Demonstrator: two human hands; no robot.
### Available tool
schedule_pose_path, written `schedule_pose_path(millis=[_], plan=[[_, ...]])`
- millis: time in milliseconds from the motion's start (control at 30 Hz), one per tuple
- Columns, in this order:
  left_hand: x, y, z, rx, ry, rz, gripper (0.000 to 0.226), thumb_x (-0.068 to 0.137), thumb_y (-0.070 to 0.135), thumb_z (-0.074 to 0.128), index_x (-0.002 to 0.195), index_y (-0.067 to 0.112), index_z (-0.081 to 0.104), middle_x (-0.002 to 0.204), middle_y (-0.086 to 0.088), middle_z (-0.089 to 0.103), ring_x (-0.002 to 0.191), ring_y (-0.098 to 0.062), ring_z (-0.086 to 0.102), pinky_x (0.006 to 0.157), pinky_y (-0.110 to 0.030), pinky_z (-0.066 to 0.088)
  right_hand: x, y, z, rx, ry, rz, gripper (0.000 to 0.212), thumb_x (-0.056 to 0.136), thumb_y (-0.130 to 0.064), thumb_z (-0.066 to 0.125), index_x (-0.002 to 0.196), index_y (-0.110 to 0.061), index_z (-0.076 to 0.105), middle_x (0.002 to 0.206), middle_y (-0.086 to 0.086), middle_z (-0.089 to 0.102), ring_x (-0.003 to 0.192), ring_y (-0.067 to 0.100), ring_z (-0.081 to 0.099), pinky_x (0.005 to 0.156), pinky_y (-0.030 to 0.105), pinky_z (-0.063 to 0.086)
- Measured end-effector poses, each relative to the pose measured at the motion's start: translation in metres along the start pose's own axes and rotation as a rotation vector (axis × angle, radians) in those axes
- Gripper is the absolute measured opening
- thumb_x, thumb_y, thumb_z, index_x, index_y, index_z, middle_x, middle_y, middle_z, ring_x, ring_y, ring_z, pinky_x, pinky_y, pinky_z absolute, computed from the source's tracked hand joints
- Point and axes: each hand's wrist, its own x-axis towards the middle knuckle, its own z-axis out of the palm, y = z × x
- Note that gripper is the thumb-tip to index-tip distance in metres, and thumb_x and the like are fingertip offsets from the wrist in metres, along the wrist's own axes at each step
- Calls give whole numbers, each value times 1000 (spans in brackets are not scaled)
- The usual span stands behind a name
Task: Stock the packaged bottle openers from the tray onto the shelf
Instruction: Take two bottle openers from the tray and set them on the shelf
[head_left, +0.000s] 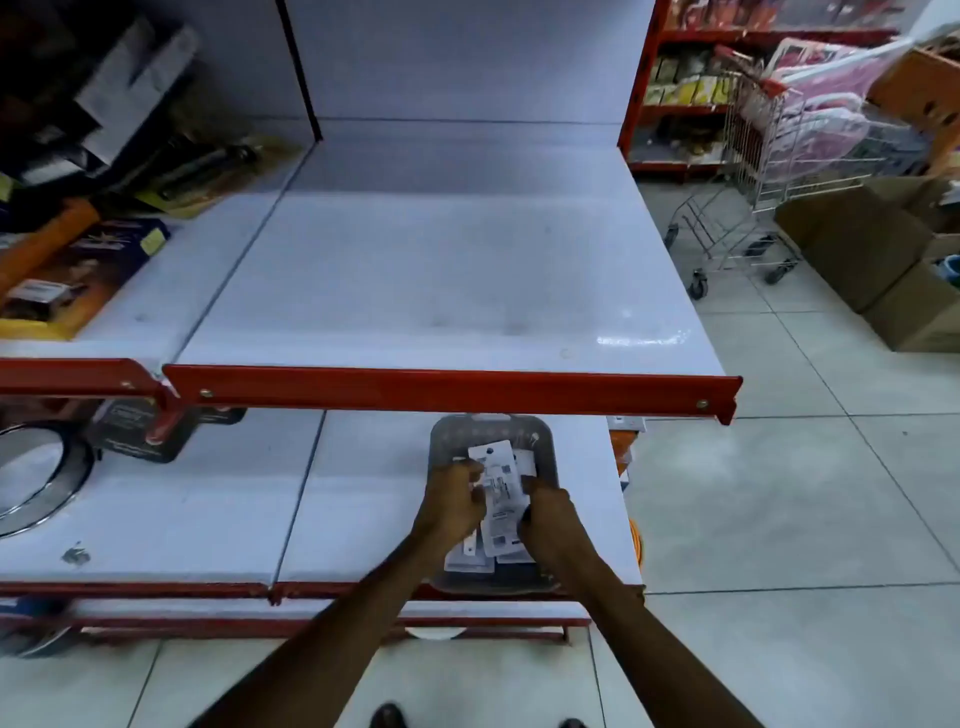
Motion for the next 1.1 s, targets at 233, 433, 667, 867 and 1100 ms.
schedule_pose_path(millis=[233,433,667,867,1100], plan=[[36,4,20,3,29,-111,22,91,26,63,87,6,68,74,-9,64,69,-19,62,72,-21,52,39,4,-4,59,-101,135,27,95,-12,47,118,0,57,122,20,64,109,36,62,97,40,51],[49,4,13,-54,134,-261,43,79,52,71,66,14,56,57,4,55,57,-12,57,48,-12,36,49,19,-8,231,-203,136,22,93,-15,49,111,-13,61,116,15,69,101,33,67,94,50,55],[52,-16,9,-41,96,-327,31,83,41,71,84,10,69,79,-8,76,58,-19,71,67,-36,65,48,5,3,73,-111,65,35,90,3,51,124,-3,54,128,16,61,116,35,60,101,44,51],[49,-8,3,-22,58,-337,65,63,55,83,106,11,64,113,-9,73,91,-28,74,75,-33,61,54,3,9,267,-92,147,30,91,4,50,118,-7,55,123,15,65,111,35,62,97,44,53],[48,-6,5,-27,54,-349,62,65,47,84,111,11,61,119,-12,71,100,-29,72,80,-36,61,52,3,7,362,-40,187,25,94,-2,48,109,-22,53,123,15,64,111,34,63,97,42,53]])
